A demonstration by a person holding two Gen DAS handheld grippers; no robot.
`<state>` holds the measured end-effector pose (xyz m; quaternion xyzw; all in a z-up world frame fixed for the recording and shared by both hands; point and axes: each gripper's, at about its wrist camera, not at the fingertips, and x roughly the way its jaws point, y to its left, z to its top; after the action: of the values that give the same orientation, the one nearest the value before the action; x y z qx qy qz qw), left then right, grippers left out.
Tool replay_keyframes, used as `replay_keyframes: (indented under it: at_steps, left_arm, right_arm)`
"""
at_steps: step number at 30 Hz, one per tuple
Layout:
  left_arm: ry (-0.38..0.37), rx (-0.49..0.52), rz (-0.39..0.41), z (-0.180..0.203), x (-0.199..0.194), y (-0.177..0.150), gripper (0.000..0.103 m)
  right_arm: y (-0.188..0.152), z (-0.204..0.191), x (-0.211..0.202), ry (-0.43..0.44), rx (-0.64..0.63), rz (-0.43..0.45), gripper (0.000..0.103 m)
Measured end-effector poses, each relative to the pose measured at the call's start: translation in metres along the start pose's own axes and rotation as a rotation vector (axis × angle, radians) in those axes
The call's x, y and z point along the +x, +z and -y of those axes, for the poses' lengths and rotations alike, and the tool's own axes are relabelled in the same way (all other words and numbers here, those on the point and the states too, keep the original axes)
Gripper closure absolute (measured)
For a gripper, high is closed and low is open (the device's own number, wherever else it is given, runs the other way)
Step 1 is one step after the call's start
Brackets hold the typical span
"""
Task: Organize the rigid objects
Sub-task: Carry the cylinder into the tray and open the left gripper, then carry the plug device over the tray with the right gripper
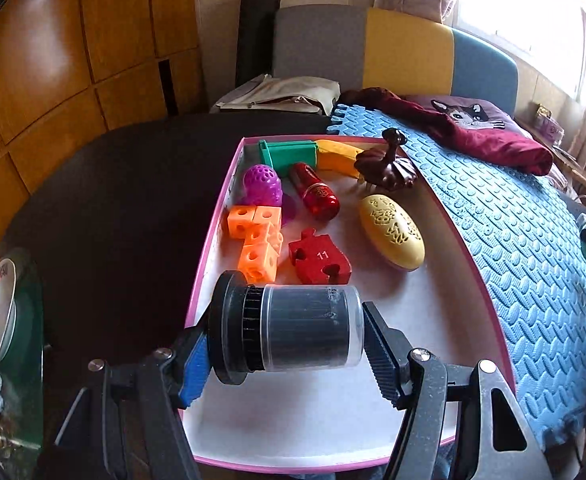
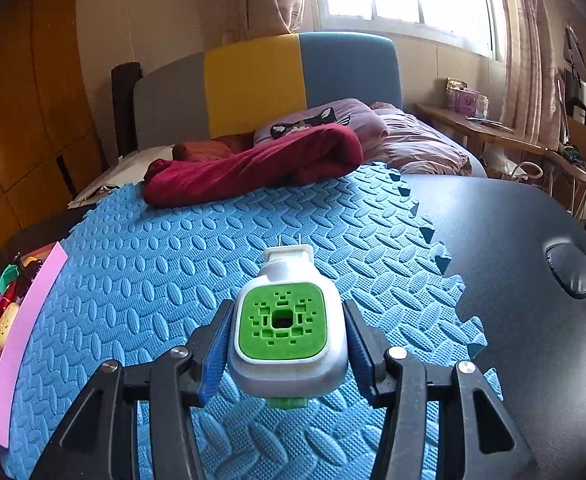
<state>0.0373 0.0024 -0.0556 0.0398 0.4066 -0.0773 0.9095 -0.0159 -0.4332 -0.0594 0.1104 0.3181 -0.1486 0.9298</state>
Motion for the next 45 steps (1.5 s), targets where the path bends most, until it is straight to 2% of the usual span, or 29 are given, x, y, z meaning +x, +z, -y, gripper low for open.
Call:
replay_keyframes:
  at_steps: [4,6,12,14,26,31,38,45]
  left_arm:
    - [0.003,0.009,0.019,-0.003,-0.003,0.0,0.031]
    - [0.009,0.011,0.037,-0.005,-0.009,-0.001,0.024]
    - [0.015,-0.017,0.086,-0.012,-0.03,-0.005,0.004]
    - [0.014,-0.024,0.103,-0.014,-0.037,-0.005,0.001]
    - [-0.007,-0.101,0.096,-0.028,-0.056,-0.009,0.0]
    - [0.031,-0.139,0.073,-0.036,-0.059,-0.009,0.0]
    - [0.127,-0.11,0.104,-0.041,-0.069,-0.014,0.0]
    - [0.131,-0.107,0.098,-0.046,-0.075,-0.019,0.0]
  right_arm:
    - [-0.004,-0.016,-0.005,0.005,-0.067,-0.004,0.05]
    - [-0.007,-0.029,-0.012,0.013,-0.112,0.001,0.05]
    - [-0.009,-0.078,-0.04,0.138,-0.18,0.031,0.05]
    - [-0.01,-0.092,-0.047,0.176,-0.195,0.033,0.05]
    - [-0.03,-0.186,-0.077,0.396,-0.259,-0.031,0.05]
    - [-0.04,-0.228,-0.081,0.468,-0.297,-0.073,0.05]
    - [-0.057,-0.274,-0.073,0.502,-0.357,-0.147,0.05]
    - [-0.071,-0.301,-0.06,0.489,-0.402,-0.205,0.05]
